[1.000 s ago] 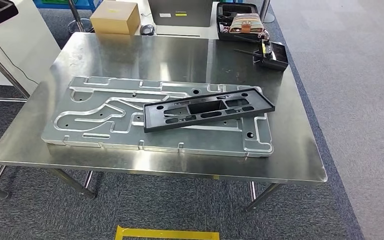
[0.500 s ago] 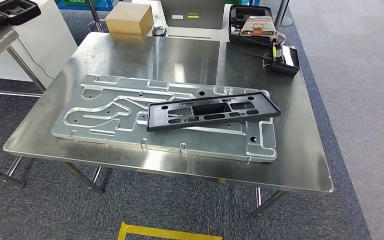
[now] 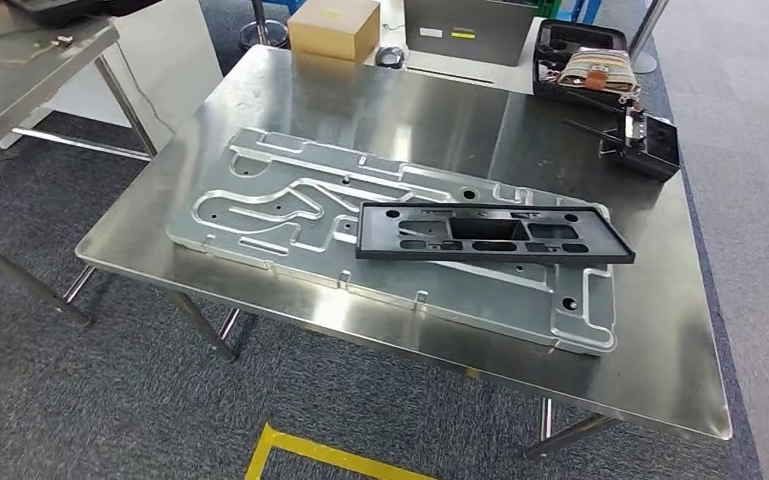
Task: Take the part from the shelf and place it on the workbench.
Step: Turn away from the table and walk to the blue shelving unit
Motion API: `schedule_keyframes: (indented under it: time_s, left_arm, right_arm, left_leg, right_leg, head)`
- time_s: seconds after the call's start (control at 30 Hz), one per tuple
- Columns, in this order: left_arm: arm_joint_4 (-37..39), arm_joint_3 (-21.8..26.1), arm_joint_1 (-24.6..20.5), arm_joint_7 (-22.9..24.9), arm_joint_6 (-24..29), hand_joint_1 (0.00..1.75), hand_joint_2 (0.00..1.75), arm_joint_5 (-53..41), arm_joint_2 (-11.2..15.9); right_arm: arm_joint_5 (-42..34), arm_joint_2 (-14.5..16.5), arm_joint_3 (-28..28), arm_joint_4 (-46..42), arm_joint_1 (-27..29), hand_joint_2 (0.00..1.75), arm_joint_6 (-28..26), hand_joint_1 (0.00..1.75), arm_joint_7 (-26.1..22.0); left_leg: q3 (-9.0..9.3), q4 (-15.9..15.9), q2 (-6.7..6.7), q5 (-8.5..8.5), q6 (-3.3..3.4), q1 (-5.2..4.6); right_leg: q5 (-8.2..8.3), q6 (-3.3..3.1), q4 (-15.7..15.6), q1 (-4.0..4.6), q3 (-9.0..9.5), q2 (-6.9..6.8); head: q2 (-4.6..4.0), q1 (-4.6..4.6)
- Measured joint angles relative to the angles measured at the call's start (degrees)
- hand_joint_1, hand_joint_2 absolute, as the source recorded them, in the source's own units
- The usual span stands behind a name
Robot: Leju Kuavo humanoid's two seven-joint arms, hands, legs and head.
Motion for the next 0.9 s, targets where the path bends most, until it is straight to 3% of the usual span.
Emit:
schedule_keyframes:
  time_s: [0.07, 0.13, 0.17, 0.2, 0.23, 0.3, 0.33, 0.4, 0.47, 0.53, 0.6, 0.67, 0.7, 0.73, 0.83, 0.9]
  left_arm:
    - [0.0, 0.0, -0.1, 0.1, 0.0, 0.00, 0.00, 0.0, 0.0]
    - [0.0, 0.0, -0.4, 0.1, 0.1, 0.00, 0.00, 0.0, 0.0]
    - [0.0, -0.1, -0.4, 0.3, 0.1, 0.00, 0.00, 0.0, 0.0]
    - [0.0, -0.1, -0.3, 0.4, 0.2, 0.00, 0.00, -0.1, 0.0]
    - [0.0, -0.1, -0.2, 0.7, 0.3, 0.00, 0.00, -0.1, 0.0]
    - [0.0, -0.1, -0.1, 1.4, 0.7, 0.00, 0.00, -0.3, 0.0]
    - [0.0, -0.1, -0.2, 1.6, 0.9, 0.00, 0.00, -0.3, 0.0]
    - [0.0, -0.1, -0.1, 1.8, 1.1, 0.00, 0.00, -0.3, -0.1]
    - [0.0, -0.1, 0.1, 1.4, 1.2, 0.00, 0.00, -0.3, -0.1]
    - [0.0, -0.1, 0.2, 1.0, 1.0, 0.00, 0.00, -0.4, -0.1]
    - [0.0, -0.1, 0.0, 0.9, 0.7, 0.00, 0.00, -0.5, -0.1]
    - [0.0, -0.1, -0.1, 0.7, 0.6, 0.00, 0.00, -0.5, -0.1]
    - [0.0, -0.1, -0.1, 0.5, 0.4, 0.00, 0.00, -0.5, -0.1]
    - [0.0, -0.1, 0.0, 0.2, 0.3, 0.00, 0.00, -0.4, -0.1]
    - [0.0, -0.1, 0.0, -0.9, 0.0, 0.00, 0.00, -0.3, 0.0]
    - [0.0, -0.1, -0.1, -1.4, 0.0, 0.00, 0.00, -0.2, 0.0]
  right_arm:
    - [0.0, 0.0, 0.2, 0.0, 0.0, 0.00, 0.0, 0.00, 0.0]
    - [0.0, 0.0, 0.2, 0.0, 0.2, 0.00, 0.0, 0.00, 0.1]
    - [0.1, 0.0, 0.3, 0.0, 0.3, 0.00, 0.0, 0.00, 0.1]
    - [0.1, 0.0, 0.3, 0.0, 0.3, 0.00, 0.1, 0.00, 0.2]
    - [0.2, 0.0, 0.4, 0.0, 0.3, 0.00, 0.2, 0.00, 0.3]
    - [0.6, 0.0, 0.5, 0.0, 0.3, 0.00, 0.5, 0.00, 0.4]
    - [0.7, -0.1, 0.5, 0.0, 0.2, 0.00, 0.7, 0.00, 0.5]
    - [0.9, -0.2, 0.6, 0.0, 0.0, 0.00, 0.7, 0.00, 0.4]
    - [0.7, -0.2, 0.6, 0.0, -0.3, 0.87, 0.3, 0.00, 0.2]
    - [0.7, -0.1, 0.6, 0.0, -0.4, 1.75, -0.4, 0.00, -0.2]
    - [0.9, -0.1, 0.6, 0.0, -0.2, 0.87, -1.0, 0.00, -0.3]
    - [0.6, -0.1, 0.6, 0.0, 0.0, 0.00, -1.3, 0.00, -0.4]
    - [0.4, -0.1, 0.6, 0.0, 0.1, 0.00, -1.5, 0.00, -0.4]
    - [0.1, -0.1, 0.6, 0.0, 0.1, 0.00, -1.6, 0.00, -0.5]
    - [-0.3, 0.0, 0.5, 0.0, -0.2, 0.00, -1.9, 0.00, -0.6]
    - [-0.3, 0.0, 0.5, 0.0, -0.3, 0.00, -2.2, 0.00, -0.6]
  left_leg:
    - [0.06, -0.3, -1.25, 0.23, 0.49, 0.15]
    - [0.02, -0.3, -2.73, 0.26, 0.75, 0.04]
    - [0.07, -0.3, -3.55, 0.26, 0.77, -0.04]
    - [0.17, -0.3, -4.38, 0.24, 0.78, -0.12]
    - [0.31, -0.2, -5.20, 0.23, 0.76, -0.20]
    - [0.54, -0.2, -6.63, 0.17, 0.65, -0.36]
    - [0.51, -0.1, -7.24, 0.15, 0.48, -0.41]
    - [0.24, 0.0, -8.07, 0.18, -0.05, -0.26]
    - [0.04, 0.1, -8.15, 0.16, -0.72, -0.06]
    - [-0.94, 2.3, -5.85, -1.47, -1.36, -0.13]
    - [-3.96, 9.0, -3.26, -5.21, -1.94, 0.06]
    - [-6.94, 15.5, -2.62, -7.81, -2.47, 0.56]
    - [-7.10, 16.1, -2.52, -7.56, -2.71, 0.82]
    - [-6.06, 14.4, -2.48, -6.29, -2.89, 1.06]
    - [0.17, 3.2, -3.86, -1.88, -2.85, 1.46]
    - [1.62, 0.3, -4.47, -1.63, -2.41, 1.28]
  right_leg:
    - [-2.99, 0.39, 5.3, -0.29, -2.45, 3.38]
    - [-5.87, 0.45, 12.9, -0.32, -6.65, 4.95]
    - [-6.12, 0.41, 15.2, -0.31, -8.18, 5.16]
    - [-5.12, 0.28, 15.3, -0.29, -8.72, 5.31]
    - [-3.01, 0.04, 13.0, -0.26, -8.09, 5.58]
    - [1.72, -0.76, 5.1, -0.19, -5.10, 7.47]
    - [3.07, -1.05, 2.0, -0.16, -3.89, 8.43]
    - [3.50, -1.31, -0.2, 0.02, -3.08, 9.28]
    - [3.84, -1.61, -0.8, 0.01, -2.93, 8.48]
    - [4.20, -2.23, -1.4, -0.26, -2.58, 7.64]
    - [4.26, -2.57, -1.7, -0.29, -2.43, 6.71]
    - [4.20, -2.60, -1.6, -0.27, -2.47, 6.10]
    - [4.17, -2.54, -1.6, -0.30, -2.48, 6.05]
    - [4.12, -2.40, -1.5, -0.36, -2.47, 6.18]
    - [3.82, -1.60, -0.9, -0.47, -2.58, 6.92]
    - [3.85, -0.85, -0.6, -0.46, -2.93, 7.53]
  head:
    - [0.00, 0.01]
    - [0.00, 0.01]
    - [0.00, 0.01]
    - [0.00, 0.01]
    - [0.00, 0.01]
    - [0.00, 0.01]
    - [0.00, 0.01]
    - [0.00, 0.01]
    - [0.00, 0.01]
    - [0.00, -0.02]
    - [0.00, -0.04]
    - [0.00, -0.03]
    - [0.00, -0.03]
    - [0.00, -0.03]
    - [0.00, -0.03]
    - [0.00, -0.03]
